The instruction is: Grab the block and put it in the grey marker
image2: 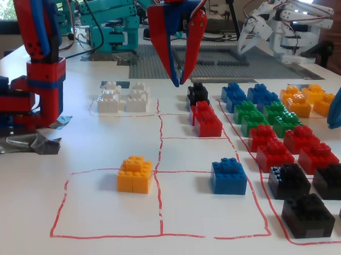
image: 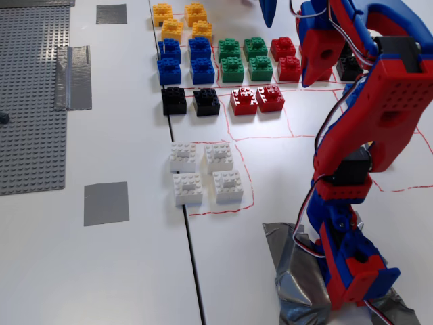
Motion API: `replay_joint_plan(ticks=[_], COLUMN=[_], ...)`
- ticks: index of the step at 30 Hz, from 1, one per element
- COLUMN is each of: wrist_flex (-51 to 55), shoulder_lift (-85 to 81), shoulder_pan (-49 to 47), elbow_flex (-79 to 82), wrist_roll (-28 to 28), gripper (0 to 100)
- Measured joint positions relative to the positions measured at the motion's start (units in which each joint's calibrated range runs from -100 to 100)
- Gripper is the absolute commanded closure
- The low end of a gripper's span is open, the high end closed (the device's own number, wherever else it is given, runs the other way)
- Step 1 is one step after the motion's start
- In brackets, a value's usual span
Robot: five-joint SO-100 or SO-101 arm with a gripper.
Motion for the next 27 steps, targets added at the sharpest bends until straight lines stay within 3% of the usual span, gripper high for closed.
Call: replay_joint_plan(ticks=[27], wrist_flex=[0.49], shoulder_lift=[0.00], shoulder_pan=[1.17], elbow_flex=[0.00], wrist_roll=[0.49], gripper=[100])
